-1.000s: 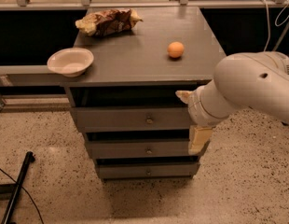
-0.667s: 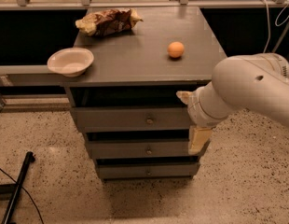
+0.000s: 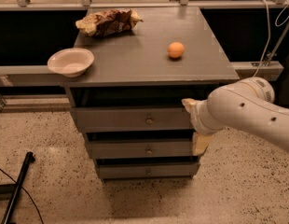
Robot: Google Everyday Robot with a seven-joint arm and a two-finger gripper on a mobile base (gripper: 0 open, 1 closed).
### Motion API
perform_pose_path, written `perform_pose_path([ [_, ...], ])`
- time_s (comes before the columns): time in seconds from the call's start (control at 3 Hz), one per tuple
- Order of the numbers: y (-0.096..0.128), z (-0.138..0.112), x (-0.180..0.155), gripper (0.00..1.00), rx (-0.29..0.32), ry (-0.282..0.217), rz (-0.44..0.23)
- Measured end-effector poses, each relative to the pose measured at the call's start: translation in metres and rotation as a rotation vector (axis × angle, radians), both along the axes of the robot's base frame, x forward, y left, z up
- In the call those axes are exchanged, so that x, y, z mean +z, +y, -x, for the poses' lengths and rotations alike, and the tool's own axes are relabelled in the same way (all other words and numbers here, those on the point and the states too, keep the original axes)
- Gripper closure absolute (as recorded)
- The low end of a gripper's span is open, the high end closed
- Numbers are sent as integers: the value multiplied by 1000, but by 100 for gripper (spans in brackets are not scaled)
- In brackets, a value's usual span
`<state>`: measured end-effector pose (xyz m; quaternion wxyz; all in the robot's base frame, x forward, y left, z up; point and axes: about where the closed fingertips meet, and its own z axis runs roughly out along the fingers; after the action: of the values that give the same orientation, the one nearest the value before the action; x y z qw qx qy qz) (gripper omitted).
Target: Open top drawer
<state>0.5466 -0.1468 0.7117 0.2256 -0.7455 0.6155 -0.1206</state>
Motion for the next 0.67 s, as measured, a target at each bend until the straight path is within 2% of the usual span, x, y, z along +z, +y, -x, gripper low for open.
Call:
perform_pose_path([
  [0.33,-1,-26,-10,0,13,-28,32],
  [0.67,4,-59,-27,0,5,-14,24],
])
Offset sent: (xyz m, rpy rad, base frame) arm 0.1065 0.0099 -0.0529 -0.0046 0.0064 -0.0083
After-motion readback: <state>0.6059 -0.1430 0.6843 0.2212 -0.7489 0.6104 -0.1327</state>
